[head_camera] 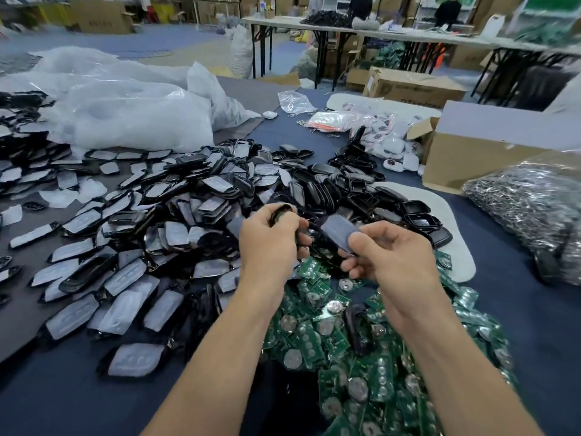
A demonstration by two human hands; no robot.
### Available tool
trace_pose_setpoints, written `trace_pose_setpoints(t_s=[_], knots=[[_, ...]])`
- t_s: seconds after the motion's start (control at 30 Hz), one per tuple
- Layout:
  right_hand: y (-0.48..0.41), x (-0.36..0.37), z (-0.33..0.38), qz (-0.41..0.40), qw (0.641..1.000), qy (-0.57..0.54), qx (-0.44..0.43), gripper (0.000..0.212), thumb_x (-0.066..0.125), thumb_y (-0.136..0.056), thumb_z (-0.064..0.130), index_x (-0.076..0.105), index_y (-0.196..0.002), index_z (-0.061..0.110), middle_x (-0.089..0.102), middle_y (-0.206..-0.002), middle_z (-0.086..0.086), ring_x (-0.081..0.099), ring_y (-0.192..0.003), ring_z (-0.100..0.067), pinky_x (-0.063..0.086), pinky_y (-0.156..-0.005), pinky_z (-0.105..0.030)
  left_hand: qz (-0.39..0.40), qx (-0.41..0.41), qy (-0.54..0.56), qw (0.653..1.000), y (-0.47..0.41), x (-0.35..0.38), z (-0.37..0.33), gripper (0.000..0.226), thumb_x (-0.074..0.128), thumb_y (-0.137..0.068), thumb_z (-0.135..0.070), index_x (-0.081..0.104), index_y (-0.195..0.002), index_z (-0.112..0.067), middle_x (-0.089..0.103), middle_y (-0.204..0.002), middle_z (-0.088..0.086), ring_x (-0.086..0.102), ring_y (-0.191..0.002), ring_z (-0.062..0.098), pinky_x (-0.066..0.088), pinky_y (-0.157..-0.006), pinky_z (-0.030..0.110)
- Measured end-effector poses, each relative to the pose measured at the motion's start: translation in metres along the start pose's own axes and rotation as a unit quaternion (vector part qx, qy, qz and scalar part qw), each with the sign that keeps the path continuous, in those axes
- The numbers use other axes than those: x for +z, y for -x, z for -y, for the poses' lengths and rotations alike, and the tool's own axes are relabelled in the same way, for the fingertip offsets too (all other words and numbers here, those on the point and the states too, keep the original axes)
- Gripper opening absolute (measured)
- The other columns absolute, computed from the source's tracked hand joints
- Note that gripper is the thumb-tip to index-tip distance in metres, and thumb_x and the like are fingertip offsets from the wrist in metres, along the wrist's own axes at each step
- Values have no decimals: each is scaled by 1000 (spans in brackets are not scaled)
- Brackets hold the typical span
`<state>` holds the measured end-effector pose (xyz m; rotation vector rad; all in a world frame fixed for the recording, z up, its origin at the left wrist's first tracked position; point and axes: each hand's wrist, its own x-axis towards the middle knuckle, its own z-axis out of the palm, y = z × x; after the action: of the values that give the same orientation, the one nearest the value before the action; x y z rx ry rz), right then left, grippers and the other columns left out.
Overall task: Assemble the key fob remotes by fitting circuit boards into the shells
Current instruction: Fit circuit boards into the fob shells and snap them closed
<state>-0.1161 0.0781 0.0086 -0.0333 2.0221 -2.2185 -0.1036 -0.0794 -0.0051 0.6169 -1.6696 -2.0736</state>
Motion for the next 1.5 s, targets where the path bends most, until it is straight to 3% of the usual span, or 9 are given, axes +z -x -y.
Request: trace_pose_setpoints(t_s=[0.2,0.33,0.5,0.63,0.77,0.97,1.13,1.33,1.5], knots=[[9,-12,-14,-64,995,-75,-10,12,70,-93,-4,69,-84,3,72,-69,-13,69,-54,-22,53,-50,-23,184,-25,-15,982,15,17,10,21,71,-60,-23,77,-79,-30,62,-70,7,52,-54,15,38,-43,24],[9,-14,-23,-74,995,-60,-21,11,70,-95,-3,69,-84,1,74,-69,-13,71,-56,-24,57,-53,-27,194,-12,-41,980,16,22,13,12,78,-75,-25,80,-80,-36,61,-60,1,49,-49,12,34,-39,22],[9,-18,-21,31,992,-116,42,13,67,-99,10,73,-90,4,77,-91,-20,77,-71,-30,62,-63,-31,150,4,-53,987,8,18,19,10,78,-76,-21,78,-76,-31,55,-53,-1,43,-48,13,31,-38,21],[4,-30,-14,138,956,-211,151,32,66,-90,14,70,-116,-4,76,-106,-24,78,-82,-32,64,-70,-33,229,29,-30,972,0,7,13,12,82,-73,-25,78,-83,-26,56,-56,4,41,-46,14,32,-38,21],[2,-37,-16,194,947,-210,143,42,73,-79,9,71,-119,-2,77,-105,-20,77,-83,-28,63,-72,-31,255,79,-25,963,2,5,11,8,79,-80,-17,79,-86,-23,62,-64,9,46,-45,10,36,-41,21],[5,-30,-21,70,997,10,-35,32,85,-77,-2,85,-98,22,81,-89,-4,76,-79,-19,63,-73,-28,116,79,-137,981,6,13,24,13,91,-79,-23,78,-79,-22,56,-55,-5,39,-45,12,30,-43,20],[9,-26,-20,-25,989,106,-99,39,88,-74,4,83,-101,33,80,-82,14,77,-78,-7,61,-73,-20,245,-46,-33,968,4,8,21,34,91,-75,-25,72,-84,2,58,-71,8,47,-43,10,27,-34,17],[14,-22,-19,-51,985,101,-132,40,90,-72,9,82,-101,36,78,-81,18,76,-77,-4,60,-70,-17,373,-99,62,920,1,-3,11,21,71,-85,-16,79,-102,-7,68,-105,22,54,-46,5,32,-34,12],[9,-29,-18,-15,986,111,-122,34,83,-78,2,82,-97,30,80,-89,12,77,-86,-8,62,-82,-28,371,-79,-7,925,6,0,10,30,66,-87,-15,82,-113,-17,72,-124,24,56,-48,5,31,-37,11]])
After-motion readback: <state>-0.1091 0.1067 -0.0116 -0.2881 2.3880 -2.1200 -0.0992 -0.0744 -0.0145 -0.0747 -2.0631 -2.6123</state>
